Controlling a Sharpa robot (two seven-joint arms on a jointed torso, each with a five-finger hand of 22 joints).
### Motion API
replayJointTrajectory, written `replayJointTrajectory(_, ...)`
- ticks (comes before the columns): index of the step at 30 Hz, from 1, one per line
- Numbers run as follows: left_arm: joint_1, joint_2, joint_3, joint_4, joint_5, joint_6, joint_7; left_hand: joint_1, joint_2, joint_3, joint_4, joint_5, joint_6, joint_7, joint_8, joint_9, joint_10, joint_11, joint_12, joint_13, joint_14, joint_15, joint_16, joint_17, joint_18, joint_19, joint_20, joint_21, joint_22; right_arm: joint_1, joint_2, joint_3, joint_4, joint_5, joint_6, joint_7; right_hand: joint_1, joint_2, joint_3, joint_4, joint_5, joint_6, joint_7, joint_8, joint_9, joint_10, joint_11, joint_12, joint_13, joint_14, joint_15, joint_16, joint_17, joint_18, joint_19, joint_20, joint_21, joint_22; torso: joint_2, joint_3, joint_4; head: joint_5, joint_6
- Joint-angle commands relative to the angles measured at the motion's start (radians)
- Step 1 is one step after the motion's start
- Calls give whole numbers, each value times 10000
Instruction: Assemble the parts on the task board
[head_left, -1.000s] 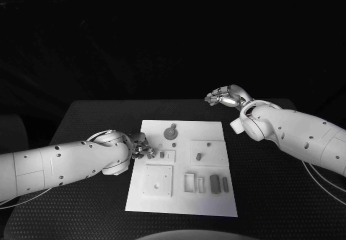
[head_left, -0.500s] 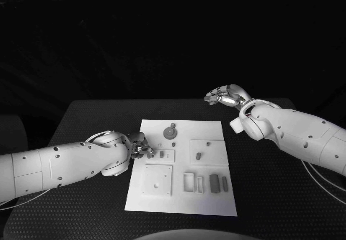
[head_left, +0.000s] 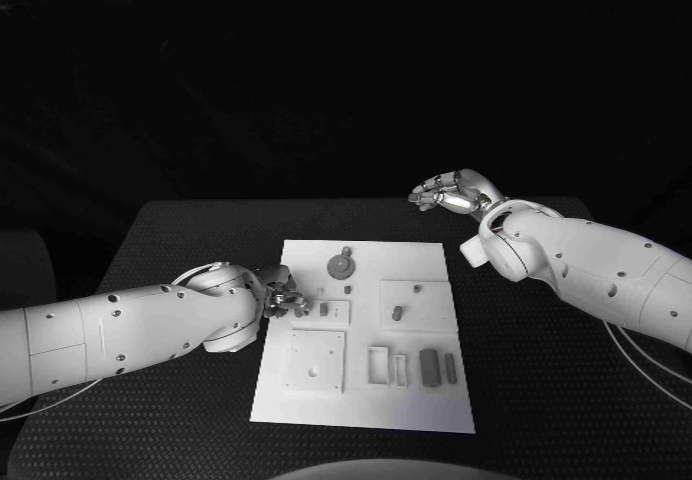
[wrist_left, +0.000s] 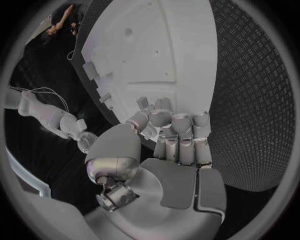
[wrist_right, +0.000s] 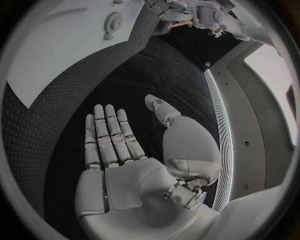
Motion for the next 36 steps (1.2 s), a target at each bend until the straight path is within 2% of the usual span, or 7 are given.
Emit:
replayJointTrajectory(1, -58, 32, -32, -33, -42, -8, -26, -17, 117, 62, 19, 37, 220, -130, -26, -10, 0, -98, 45, -8, 22, -93, 64, -15, 10, -1, -1511, 71, -18, -4, 3, 5, 4, -13, 134, 69, 66, 32, -40, 25, 53, -67, 181, 67, -13, 63, -3, -66, -8, -54, 8, -30, -16, -179, -73, -28, -47, 15, -3, 0, -3, 6, -9)
replayJointTrajectory(21, -90, 49, -32, -54, -52, -178, -53, -15, 131, 73, 15, 38, 223, -133, -25, -7, -4, -101, 47, -11, 25, -95, 68, -20, 13, -1, -1515, 85, -33, -10, 3, 5, -1, -13, 143, 70, 66, 36, -41, 29, 72, -69, 182, 70, -18, 69, -3, -77, -7, -59, 7, -28, -23, -184, -76, -32, -61, 40, -1, -4, 7, 6, -9)
replayJointTrajectory(27, -90, 43, -32, -47, -53, -25, -91, -14, 131, 75, 11, 41, 225, -134, -24, -6, -4, -103, 47, -12, 27, -96, 69, -21, 14, -1, -1516, 89, -36, -16, -4, 5, -7, -13, 149, 68, 68, 40, -38, 31, 112, -69, 183, 73, -21, 72, -3, -84, -6, -62, 8, -27, -28, -187, -76, -34, -69, 55, 1, -2, -6, 12, -16)
replayJointTrajectory(36, -90, 40, -32, -73, -86, 194, -167, -11, 130, 77, 5, 44, 225, -135, -24, -6, -5, -104, 47, -13, 27, -96, 70, -22, 15, -2, -1517, 92, -39, -19, -14, 5, -2, -13, 163, 69, 68, 41, -38, 32, 130, -70, 184, 74, -23, 74, -3, -87, -6, -62, 9, -25, -30, -189, -77, -35, -74, 63, 1, -2, 6, 14, -34)
